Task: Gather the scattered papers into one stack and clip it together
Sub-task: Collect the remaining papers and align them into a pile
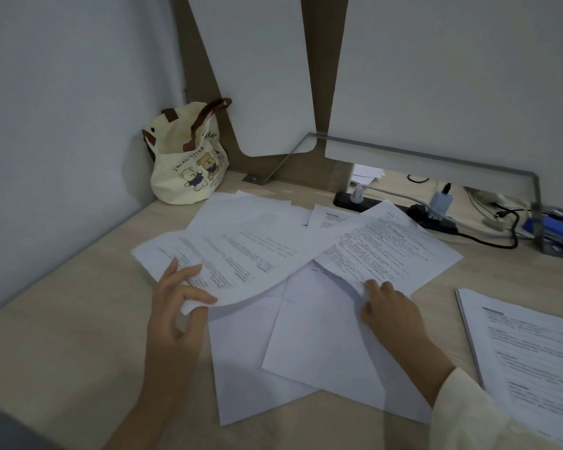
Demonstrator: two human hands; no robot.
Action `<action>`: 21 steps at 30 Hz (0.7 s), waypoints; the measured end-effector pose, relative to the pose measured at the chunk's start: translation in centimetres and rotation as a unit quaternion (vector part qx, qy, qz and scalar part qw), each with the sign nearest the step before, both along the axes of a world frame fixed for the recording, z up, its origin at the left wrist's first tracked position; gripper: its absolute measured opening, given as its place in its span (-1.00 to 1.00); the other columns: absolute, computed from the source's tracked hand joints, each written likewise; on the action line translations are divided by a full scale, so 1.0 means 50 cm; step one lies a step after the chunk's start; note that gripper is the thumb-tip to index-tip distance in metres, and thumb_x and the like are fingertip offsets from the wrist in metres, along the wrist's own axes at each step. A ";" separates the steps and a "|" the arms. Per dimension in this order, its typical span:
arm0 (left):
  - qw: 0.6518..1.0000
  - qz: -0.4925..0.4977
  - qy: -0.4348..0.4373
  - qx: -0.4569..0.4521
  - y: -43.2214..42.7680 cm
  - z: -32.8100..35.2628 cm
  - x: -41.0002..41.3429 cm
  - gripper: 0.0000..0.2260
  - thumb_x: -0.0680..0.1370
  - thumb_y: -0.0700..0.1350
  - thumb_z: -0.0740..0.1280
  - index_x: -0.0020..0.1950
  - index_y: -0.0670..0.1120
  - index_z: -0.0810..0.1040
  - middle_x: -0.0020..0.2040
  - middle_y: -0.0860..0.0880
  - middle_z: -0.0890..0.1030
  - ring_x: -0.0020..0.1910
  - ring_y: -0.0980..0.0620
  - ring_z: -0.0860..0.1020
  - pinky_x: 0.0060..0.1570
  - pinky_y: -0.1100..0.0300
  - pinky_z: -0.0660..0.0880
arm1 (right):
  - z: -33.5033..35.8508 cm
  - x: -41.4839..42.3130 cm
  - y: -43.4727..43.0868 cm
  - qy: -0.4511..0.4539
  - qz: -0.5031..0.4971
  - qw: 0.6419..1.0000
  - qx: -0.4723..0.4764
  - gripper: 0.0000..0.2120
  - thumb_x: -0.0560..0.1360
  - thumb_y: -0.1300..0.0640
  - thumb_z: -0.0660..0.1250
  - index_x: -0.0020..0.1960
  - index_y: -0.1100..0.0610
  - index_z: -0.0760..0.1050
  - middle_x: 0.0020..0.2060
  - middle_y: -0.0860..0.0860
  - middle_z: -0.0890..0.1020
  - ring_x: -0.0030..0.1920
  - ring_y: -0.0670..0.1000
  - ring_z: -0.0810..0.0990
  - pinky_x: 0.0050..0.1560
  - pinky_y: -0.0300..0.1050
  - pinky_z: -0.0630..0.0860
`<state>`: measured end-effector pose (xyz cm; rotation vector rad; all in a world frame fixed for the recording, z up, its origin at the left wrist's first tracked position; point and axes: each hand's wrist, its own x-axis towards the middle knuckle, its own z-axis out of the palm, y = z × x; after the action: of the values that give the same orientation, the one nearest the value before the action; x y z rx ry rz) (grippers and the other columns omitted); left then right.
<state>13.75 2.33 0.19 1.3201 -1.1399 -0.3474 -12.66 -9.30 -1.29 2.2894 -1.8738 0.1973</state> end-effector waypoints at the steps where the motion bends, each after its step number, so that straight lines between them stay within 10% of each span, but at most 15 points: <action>1: 1.000 -0.001 0.008 -0.008 0.013 0.000 0.003 -0.88 0.36 -0.05 0.16 -0.26 -0.01 0.48 0.16 0.21 0.53 0.42 0.22 0.27 0.28 0.44 0.25 | 0.005 -0.005 0.003 -0.002 -0.002 1.000 0.022 -0.76 0.56 0.16 0.11 0.21 0.16 0.36 0.01 0.10 0.53 -0.15 0.08 0.53 -0.27 -0.20 0.30; 6: 0.996 -0.017 0.081 -0.018 0.070 0.001 0.026 -0.79 0.38 -0.30 0.15 -0.36 -0.04 0.45 0.01 0.24 0.63 0.30 0.24 0.43 0.14 0.51 0.32 | 0.026 -0.041 0.009 -0.315 -0.090 0.945 -0.008 -0.77 0.59 0.23 0.08 -0.18 0.24 0.43 -0.30 0.14 0.52 -0.16 0.22 0.55 -0.24 -0.09 0.35; 10: 0.992 -0.080 0.096 0.014 0.108 -0.019 0.046 -0.87 0.35 -0.11 0.21 -0.37 0.01 0.50 0.07 0.10 0.63 0.31 0.22 0.42 0.16 0.44 0.37 | 0.082 -0.036 0.059 -0.624 -0.089 0.776 0.030 -0.73 0.58 0.25 0.11 0.23 0.25 0.45 -0.05 0.11 0.54 -0.07 0.14 0.55 0.08 0.09 0.53; 17: 0.967 -0.069 0.214 0.121 0.124 -0.027 0.024 -0.68 0.41 -0.09 0.40 0.14 0.15 0.53 0.41 0.14 0.32 0.40 0.12 0.31 0.30 0.16 0.32 | 0.109 -0.001 0.174 -0.582 0.065 0.800 0.128 -0.73 0.52 0.35 0.15 -0.16 0.14 0.59 -0.04 -0.05 0.62 0.02 -0.19 0.52 0.05 -0.34 0.38; 21: 0.944 -0.072 0.286 0.150 0.121 -0.036 0.021 -0.53 0.51 -0.29 0.30 0.30 0.15 0.38 0.31 0.05 0.46 0.20 0.11 0.48 0.17 0.09 0.44 | 0.069 -0.002 0.207 -0.513 0.082 0.843 0.142 -0.66 0.52 0.45 0.07 -0.13 0.16 0.55 0.04 -0.15 0.43 0.19 -0.22 0.31 0.06 -0.48 0.21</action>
<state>14.78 8.38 -1.62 1.2759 -0.7027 -0.9768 -12.74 1.02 2.18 2.8281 -2.1747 1.5370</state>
